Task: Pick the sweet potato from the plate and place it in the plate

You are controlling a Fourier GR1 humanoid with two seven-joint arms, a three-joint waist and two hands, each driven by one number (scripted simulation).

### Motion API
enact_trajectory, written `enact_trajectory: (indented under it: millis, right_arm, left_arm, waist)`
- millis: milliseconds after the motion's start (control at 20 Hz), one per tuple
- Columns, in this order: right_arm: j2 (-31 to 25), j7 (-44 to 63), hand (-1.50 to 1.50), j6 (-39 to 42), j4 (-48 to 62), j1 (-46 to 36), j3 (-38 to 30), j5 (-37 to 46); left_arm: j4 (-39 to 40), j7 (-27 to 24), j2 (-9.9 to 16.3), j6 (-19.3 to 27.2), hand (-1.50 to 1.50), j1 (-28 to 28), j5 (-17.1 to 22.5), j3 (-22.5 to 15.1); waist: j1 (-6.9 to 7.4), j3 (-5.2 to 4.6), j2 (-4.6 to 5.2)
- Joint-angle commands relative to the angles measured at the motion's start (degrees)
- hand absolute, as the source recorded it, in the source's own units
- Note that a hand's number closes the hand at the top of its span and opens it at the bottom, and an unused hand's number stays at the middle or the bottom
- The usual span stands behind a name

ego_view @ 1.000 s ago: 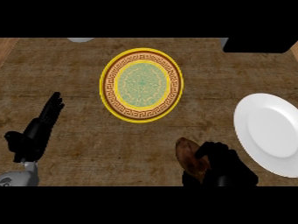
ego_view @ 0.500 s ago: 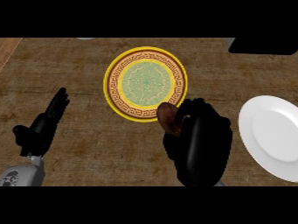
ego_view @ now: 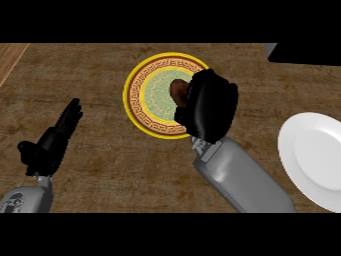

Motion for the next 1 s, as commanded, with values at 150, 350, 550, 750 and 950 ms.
enact_trajectory:
  millis: [150,350,550,750,950]
  right_arm:
    - [0.57,8.13,1.5,-17.73,9.92,-5.5,-6.81,-1.92]
    - [0.57,10.7,-1.5,-20.87,16.18,-6.63,-8.34,-3.8]
    - [0.57,9.2,-1.5,-25.34,19.96,-7.83,-11.58,-8.12]
    - [0.57,6.97,-1.5,-33.51,20.6,-9.81,-13.28,-7.66]
    - [0.57,3.86,-1.5,-44.83,18.98,-7.17,-15.7,-5.46]
  left_arm:
    - [0.83,-0.3,0.19,-0.49,0.0,-1.26,0.27,0.47]
    - [0.05,-0.82,-1.13,0.3,0.0,-0.39,-1.12,-1.25]
    - [0.45,-0.88,-1.61,0.64,0.0,-0.74,-1.25,-1.3]
    - [0.55,-0.36,-1.52,1.0,0.0,-0.71,-1.59,-1.25]
    - [0.81,0.49,-0.61,-0.03,0.0,-0.81,-0.7,-0.46]
  waist:
    - [0.02,0.09,0.31]
    - [1.3,0.06,0.33]
    - [1.53,0.09,0.42]
    - [1.15,0.1,0.2]
    - [-0.03,0.15,-0.07]
